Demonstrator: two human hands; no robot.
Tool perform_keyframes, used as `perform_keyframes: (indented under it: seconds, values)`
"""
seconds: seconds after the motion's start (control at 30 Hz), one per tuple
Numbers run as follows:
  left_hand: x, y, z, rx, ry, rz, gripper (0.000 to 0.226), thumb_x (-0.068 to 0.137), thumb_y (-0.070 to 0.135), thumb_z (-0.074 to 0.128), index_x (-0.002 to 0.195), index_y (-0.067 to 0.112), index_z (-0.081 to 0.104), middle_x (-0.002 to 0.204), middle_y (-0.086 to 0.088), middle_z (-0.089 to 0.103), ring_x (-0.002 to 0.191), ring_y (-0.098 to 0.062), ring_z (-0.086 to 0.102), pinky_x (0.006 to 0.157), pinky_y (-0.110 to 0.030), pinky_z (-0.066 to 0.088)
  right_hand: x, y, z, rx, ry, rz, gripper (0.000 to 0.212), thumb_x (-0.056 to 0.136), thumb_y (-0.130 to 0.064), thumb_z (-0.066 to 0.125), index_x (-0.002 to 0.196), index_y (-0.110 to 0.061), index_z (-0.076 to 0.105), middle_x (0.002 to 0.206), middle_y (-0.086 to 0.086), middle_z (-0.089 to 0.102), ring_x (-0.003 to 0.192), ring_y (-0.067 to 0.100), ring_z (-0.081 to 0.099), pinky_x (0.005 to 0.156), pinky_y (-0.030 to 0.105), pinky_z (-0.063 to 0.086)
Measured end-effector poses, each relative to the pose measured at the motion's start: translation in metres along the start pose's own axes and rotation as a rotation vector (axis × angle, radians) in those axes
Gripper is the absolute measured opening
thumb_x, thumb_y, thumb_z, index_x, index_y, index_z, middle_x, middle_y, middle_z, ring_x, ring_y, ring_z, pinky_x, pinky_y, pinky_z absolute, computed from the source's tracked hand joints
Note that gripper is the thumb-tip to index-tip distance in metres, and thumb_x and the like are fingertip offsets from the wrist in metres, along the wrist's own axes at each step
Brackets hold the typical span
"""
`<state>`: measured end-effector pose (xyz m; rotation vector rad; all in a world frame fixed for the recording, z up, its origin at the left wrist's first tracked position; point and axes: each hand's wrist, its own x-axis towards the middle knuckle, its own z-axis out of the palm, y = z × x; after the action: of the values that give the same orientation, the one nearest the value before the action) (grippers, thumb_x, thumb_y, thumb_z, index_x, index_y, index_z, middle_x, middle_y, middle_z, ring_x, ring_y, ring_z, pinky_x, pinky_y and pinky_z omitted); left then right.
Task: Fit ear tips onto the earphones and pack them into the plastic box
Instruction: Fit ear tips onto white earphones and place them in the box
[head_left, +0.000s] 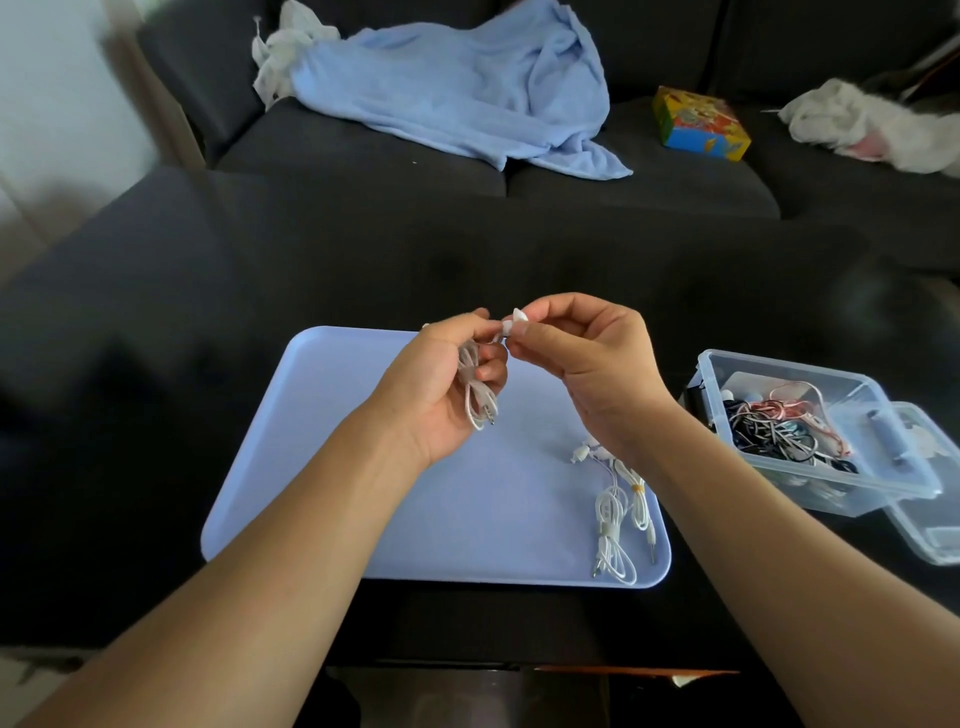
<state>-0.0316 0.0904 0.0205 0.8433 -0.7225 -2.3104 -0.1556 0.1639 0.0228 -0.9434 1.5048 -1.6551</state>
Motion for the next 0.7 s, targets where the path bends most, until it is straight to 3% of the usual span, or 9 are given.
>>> perform_keyframes:
  seconds: [0.23, 0.43, 0.57, 0.7]
  values:
    - [0.002, -0.001, -0.001, 0.441, 0.028, 0.110, 0.015, 0.097, 0.019, 0.063, 0.091, 0.009, 0.073, 0.077, -0.001, 0.064, 0.051, -0.005, 0.046, 0.042, -0.015, 0.035, 0.003, -0.001, -0.009, -0.008, 0.005, -0.013, 0.008, 0.088, -0.003, 0.073, 0.094, 0.002, 0.071, 0.086, 0.016, 0.074, 0.080, 0.028, 0.074, 0.076, 0.032, 0.060]
    - [0.003, -0.001, -0.003, 0.444, 0.055, 0.138, 0.014, 0.096, 0.015, 0.064, 0.103, 0.011, 0.076, 0.074, 0.002, 0.065, 0.054, -0.006, 0.050, 0.044, -0.016, 0.038, 0.003, -0.002, -0.016, -0.156, -0.017, -0.048, 0.004, 0.088, -0.005, 0.073, 0.092, -0.004, 0.074, 0.083, 0.009, 0.074, 0.077, 0.023, 0.072, 0.071, 0.030, 0.059]
    - [0.003, 0.001, -0.004, 0.445, 0.054, 0.149, 0.015, 0.094, 0.017, 0.066, 0.106, 0.012, 0.075, 0.088, -0.004, 0.070, 0.058, -0.007, 0.050, 0.043, -0.016, 0.038, 0.000, -0.003, -0.021, -0.424, -0.082, -0.146, 0.004, 0.088, -0.007, 0.074, 0.088, -0.011, 0.076, 0.078, 0.000, 0.073, 0.071, 0.017, 0.071, 0.065, 0.023, 0.058]
    - [0.002, -0.001, -0.003, 0.493, 0.039, 0.142, 0.014, 0.092, 0.020, 0.069, 0.104, 0.015, 0.075, 0.097, -0.003, 0.075, 0.061, -0.008, 0.053, 0.045, -0.017, 0.040, -0.003, -0.003, -0.020, -0.459, -0.067, -0.200, 0.003, 0.087, -0.010, 0.075, 0.090, -0.011, 0.077, 0.079, -0.001, 0.074, 0.070, 0.016, 0.072, 0.065, 0.023, 0.059]
